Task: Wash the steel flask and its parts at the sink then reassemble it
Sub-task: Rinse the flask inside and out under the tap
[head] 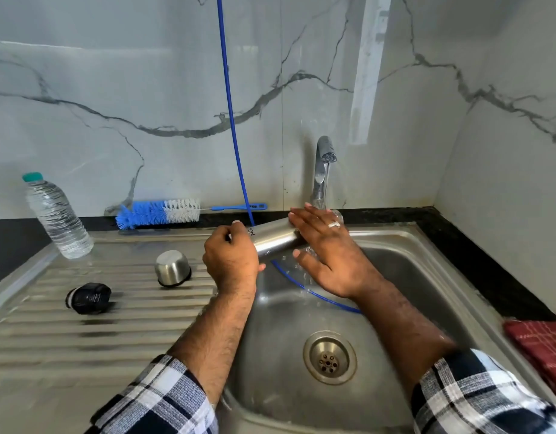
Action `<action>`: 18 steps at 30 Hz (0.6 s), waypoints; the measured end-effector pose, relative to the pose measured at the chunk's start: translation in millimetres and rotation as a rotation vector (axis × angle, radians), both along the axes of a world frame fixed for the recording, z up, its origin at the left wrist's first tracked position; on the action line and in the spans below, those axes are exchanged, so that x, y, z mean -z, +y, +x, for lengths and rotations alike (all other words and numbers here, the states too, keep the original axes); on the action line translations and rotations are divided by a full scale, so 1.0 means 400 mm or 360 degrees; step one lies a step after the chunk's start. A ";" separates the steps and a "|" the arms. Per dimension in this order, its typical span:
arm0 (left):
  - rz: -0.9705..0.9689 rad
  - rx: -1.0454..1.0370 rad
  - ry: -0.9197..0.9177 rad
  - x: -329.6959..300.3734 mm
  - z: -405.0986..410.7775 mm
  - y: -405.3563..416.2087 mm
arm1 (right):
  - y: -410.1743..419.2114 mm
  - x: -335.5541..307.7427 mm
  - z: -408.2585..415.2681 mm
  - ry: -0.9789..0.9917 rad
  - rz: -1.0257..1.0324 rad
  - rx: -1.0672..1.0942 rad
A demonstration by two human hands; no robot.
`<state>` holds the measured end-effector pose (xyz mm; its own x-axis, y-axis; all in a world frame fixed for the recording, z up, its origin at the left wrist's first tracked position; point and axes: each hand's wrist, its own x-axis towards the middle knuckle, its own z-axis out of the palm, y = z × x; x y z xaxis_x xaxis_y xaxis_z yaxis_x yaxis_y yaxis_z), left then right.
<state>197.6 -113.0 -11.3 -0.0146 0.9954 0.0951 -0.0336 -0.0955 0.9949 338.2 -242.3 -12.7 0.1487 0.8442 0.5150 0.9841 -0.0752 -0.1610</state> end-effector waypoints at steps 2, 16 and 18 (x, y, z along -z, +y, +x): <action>-0.0023 0.0024 -0.0002 -0.003 -0.004 0.003 | -0.010 -0.001 0.014 0.0035 -0.0012 0.0109; -0.0024 0.0003 -0.0093 -0.006 -0.006 0.019 | -0.018 -0.018 0.017 0.0054 0.0003 0.0296; -0.0067 0.0085 -0.0150 -0.012 -0.012 0.015 | -0.028 -0.021 0.050 0.0230 0.0077 0.0459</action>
